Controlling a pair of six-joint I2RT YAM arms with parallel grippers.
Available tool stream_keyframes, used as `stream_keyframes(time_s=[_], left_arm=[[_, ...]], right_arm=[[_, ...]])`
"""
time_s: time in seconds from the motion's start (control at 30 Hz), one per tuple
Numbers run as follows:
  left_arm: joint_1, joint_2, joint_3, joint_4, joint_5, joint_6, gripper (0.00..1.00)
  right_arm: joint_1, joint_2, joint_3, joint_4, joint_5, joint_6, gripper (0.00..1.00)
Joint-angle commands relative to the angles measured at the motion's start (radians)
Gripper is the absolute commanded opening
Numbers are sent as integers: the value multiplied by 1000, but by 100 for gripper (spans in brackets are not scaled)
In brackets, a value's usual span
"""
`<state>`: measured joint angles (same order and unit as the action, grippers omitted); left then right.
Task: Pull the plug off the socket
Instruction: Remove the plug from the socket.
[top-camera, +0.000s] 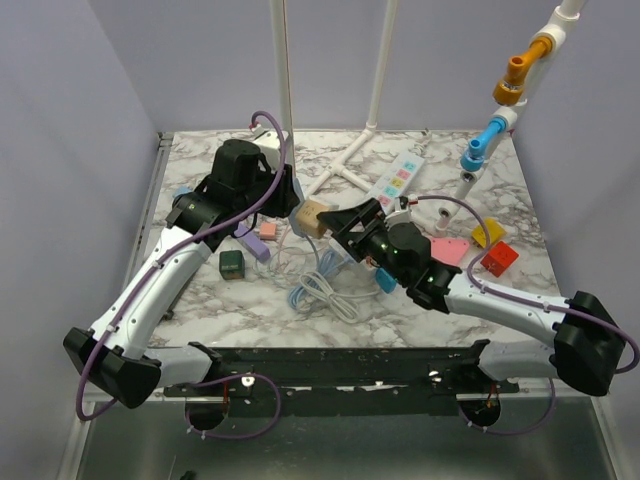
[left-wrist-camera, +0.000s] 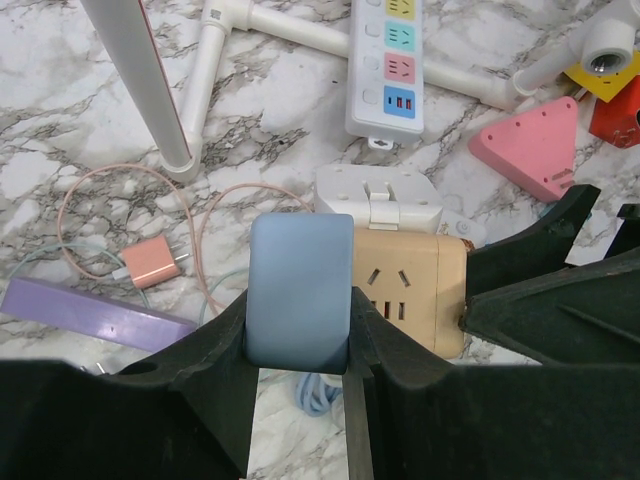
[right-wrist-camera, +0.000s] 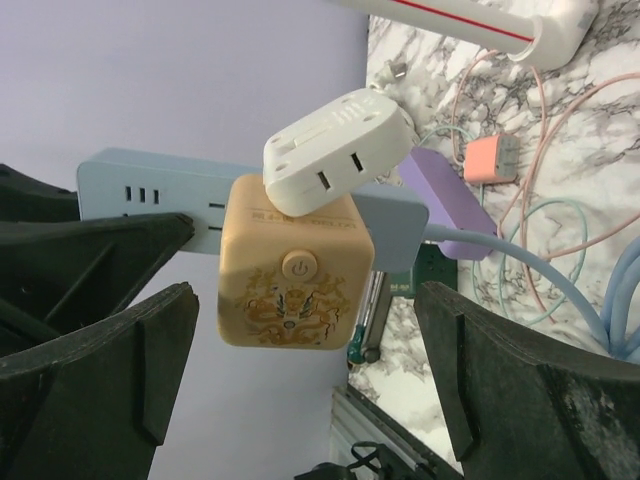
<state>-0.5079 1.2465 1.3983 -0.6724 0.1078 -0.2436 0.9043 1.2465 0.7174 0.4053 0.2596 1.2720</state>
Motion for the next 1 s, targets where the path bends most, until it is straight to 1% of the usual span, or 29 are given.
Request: stream_keyframes(time_s=[0.0, 0.07, 0.13, 0.33, 0.4, 0.5, 0.6, 0.63, 0.73, 0.8, 0.83, 0.93, 0.97], left_arm=[[-2, -44, 1, 96, -28, -10, 0], [-3, -47, -2, 94, -28, -10, 0], [-3, -50, -5, 93, -30, -12, 0], [-7, -52, -13, 90, -23, -23, 0], [-7, -54, -18, 90, -20, -27, 0], [-9, -56, -25, 89, -11, -31, 0], [-11, -59, -31, 86, -5, -37, 0], [-12, -59, -32, 87, -4, -37, 0], [-14, -62, -35, 86, -2, -37, 0], [-14, -66, -36, 83, 4, -39, 0], [-12, -67, -36, 80, 5, -40, 0], [-14, -68, -41, 80, 6, -40, 0], [-14, -68, -43, 82, 7, -40, 0]], right_arm=[[10, 28, 12, 24, 68, 31, 100], [16, 70, 33, 64, 53, 33, 100], [26, 113, 70, 68, 44, 32, 100], [61, 162, 92, 111, 100, 50, 99], [64, 158, 84, 121, 117, 53, 93], [66, 139, 56, 150, 148, 57, 80], [65, 141, 49, 177, 156, 52, 70], [66, 147, 58, 173, 151, 49, 68], [67, 173, 77, 168, 125, 60, 69], [67, 185, 85, 174, 121, 63, 77], [67, 189, 88, 170, 116, 62, 78], [68, 192, 92, 170, 117, 58, 77], [68, 191, 91, 170, 117, 58, 74]])
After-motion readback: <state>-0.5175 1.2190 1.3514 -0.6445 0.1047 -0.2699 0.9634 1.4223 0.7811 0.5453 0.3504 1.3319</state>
